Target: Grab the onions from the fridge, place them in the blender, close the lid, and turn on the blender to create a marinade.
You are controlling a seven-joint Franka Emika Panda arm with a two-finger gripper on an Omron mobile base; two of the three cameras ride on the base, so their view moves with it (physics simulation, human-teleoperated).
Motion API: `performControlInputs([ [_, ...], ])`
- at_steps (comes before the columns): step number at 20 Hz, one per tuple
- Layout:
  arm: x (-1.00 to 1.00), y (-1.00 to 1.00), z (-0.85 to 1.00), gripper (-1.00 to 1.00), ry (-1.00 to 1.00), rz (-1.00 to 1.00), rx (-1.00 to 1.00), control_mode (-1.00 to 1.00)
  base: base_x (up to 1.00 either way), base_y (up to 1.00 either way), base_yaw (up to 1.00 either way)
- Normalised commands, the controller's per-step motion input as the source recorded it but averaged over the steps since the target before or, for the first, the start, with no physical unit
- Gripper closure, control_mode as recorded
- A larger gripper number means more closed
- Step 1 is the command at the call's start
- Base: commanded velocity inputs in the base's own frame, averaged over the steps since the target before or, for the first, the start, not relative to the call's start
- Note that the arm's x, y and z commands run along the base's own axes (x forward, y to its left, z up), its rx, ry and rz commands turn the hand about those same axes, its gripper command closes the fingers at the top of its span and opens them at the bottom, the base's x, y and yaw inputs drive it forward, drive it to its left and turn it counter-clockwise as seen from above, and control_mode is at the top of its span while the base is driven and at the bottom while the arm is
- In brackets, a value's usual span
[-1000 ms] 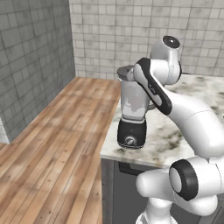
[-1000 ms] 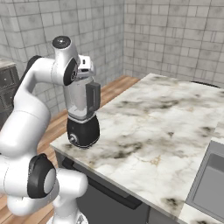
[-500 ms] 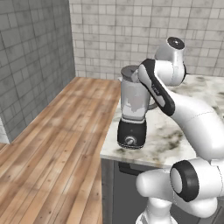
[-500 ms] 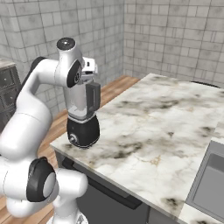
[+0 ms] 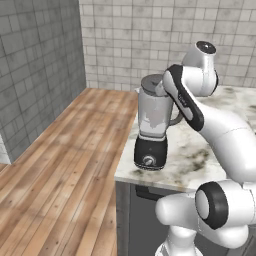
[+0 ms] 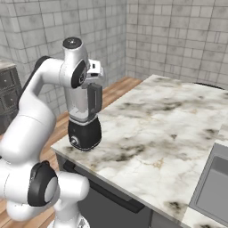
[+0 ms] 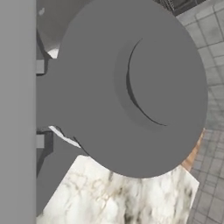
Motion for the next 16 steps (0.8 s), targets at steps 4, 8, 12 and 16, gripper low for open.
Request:
performControlInputs([
  [4,-0.01,0.30,0.00,1.00,0.11,0.00,0.00,-1.00,0.00,0.00,0.00],
  [8,-0.20,0.24,0.00,1.00,0.10,0.00,0.00,-1.00,0.00,0.00,0.00],
  [12,-0.49,0.15,0.00,1.00,0.05,0.00,0.00,-1.00,0.00,0.00,0.00],
  [16,-0.61,0.07,0.00,1.00,0.02,0.00,0.00,-1.00,0.00,0.00,0.00],
])
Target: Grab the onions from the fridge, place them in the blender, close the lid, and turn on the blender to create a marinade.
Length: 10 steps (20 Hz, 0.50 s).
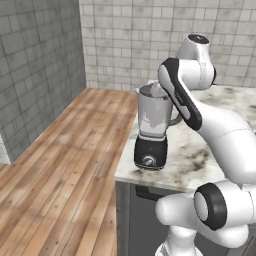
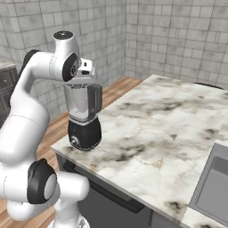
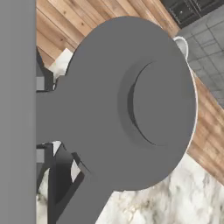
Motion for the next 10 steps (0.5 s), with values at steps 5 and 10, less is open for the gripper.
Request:
performControlInputs([
  [5,-0.58,0.15,0.00,1.00,0.01,0.00,0.00,-1.00,0.00,0.00,0.00],
  [10,-0.37,0.05,0.00,1.00,0.00,0.00,0.00,-1.00,0.00,0.00,0.00],
])
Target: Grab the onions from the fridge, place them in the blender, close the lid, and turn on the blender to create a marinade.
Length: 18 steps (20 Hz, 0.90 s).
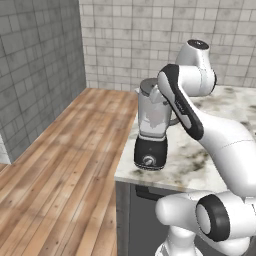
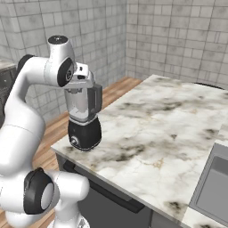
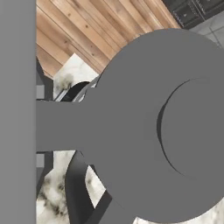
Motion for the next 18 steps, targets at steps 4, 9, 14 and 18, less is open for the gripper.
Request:
performControlInputs([
  [4,-0.09,0.00,0.00,1.00,0.00,0.00,0.00,-1.00,0.00,0.00,0.00],
  [9,-0.08,0.00,0.01,-1.00,0.03,0.00,0.00,-1.00,0.00,0.00,0.00],
  [14,-0.13,-0.04,0.03,-1.00,0.05,0.00,0.00,-1.00,0.00,0.00,0.00],
  [18,-0.20,-0.19,0.09,-1.00,0.05,0.00,0.00,-1.00,0.00,0.00,0.00],
])
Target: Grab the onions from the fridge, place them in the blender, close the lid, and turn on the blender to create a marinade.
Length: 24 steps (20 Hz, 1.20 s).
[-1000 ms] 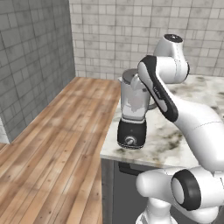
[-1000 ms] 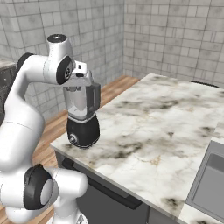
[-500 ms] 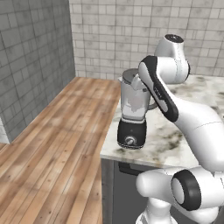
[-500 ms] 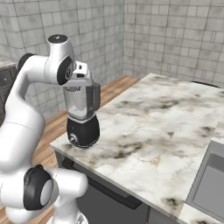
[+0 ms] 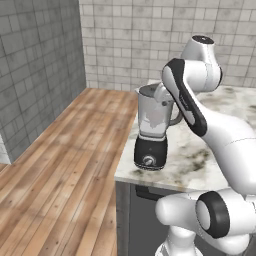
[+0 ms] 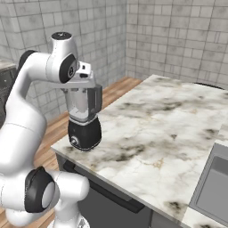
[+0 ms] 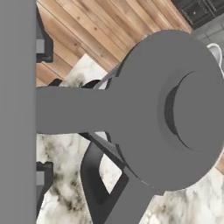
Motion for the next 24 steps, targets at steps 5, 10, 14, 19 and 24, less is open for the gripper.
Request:
performControlInputs([
  [5,-0.34,-0.20,0.09,-1.00,0.01,0.00,0.00,-1.00,0.00,0.00,0.00],
  [10,-0.89,-0.05,0.00,-1.00,-0.11,0.00,-0.03,-1.00,0.00,0.00,0.00],
  [14,-0.85,0.05,-0.16,-1.00,-0.20,-0.06,-0.04,-1.00,0.00,0.00,0.00],
  [19,-0.37,0.21,-0.27,-1.00,-0.20,-0.14,-0.01,-1.00,0.00,0.00,0.00],
  [24,-0.08,0.39,-0.37,-1.00,-0.15,-0.19,0.00,-1.00,0.00,0.00,0.00],
])
